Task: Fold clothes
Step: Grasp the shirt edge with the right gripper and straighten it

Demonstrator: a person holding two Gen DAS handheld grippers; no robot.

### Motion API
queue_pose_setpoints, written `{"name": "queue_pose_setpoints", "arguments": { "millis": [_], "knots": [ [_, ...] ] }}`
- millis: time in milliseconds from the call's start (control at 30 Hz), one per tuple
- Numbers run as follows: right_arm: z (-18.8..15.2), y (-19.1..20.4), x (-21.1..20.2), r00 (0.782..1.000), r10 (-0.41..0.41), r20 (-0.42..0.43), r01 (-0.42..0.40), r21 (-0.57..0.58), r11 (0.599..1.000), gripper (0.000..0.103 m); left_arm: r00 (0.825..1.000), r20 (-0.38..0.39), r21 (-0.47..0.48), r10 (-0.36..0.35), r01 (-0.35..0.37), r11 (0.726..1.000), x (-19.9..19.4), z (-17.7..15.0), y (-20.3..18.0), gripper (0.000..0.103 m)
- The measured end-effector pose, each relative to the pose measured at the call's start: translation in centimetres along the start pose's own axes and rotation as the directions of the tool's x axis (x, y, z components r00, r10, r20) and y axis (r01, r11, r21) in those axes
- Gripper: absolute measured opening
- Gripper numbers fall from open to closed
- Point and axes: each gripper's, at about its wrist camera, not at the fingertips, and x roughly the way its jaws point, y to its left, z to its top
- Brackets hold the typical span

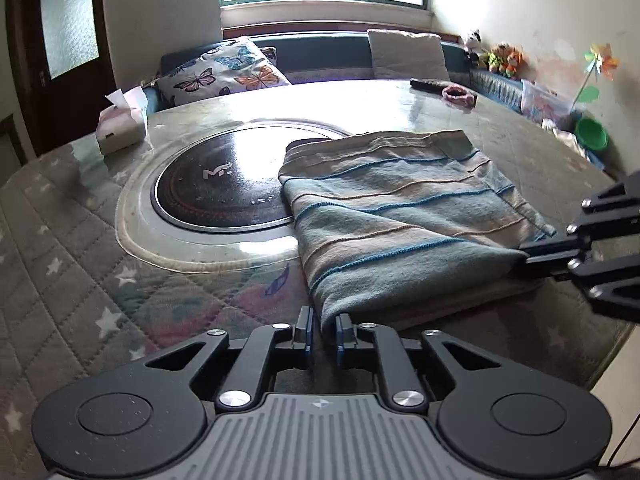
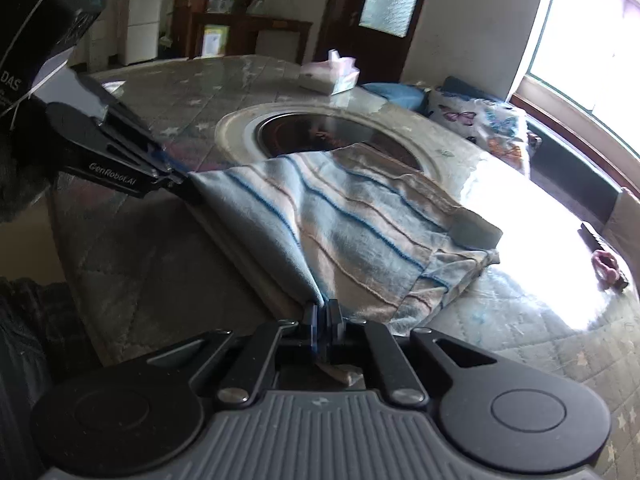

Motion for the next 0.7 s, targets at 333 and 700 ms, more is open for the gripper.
{"name": "queue_pose_setpoints", "arguments": {
  "millis": [333,700],
  "knots": [
    [1.1,-3.6,-2.8,0.993,0.085,0.088,-0.098,0.16,0.982,0.009,0.997,0.074,0.1,-0.035,0.027,0.995,-3.6,1.7,0.7,0.026],
    [1.2,-5.6,0.9,0.997,0.035,0.075,-0.055,0.28,0.958,0.009,0.984,0.042,0.15,-0.174,0.166,0.975,2.3,3.5,-2.8,0.023]
  ]
}}
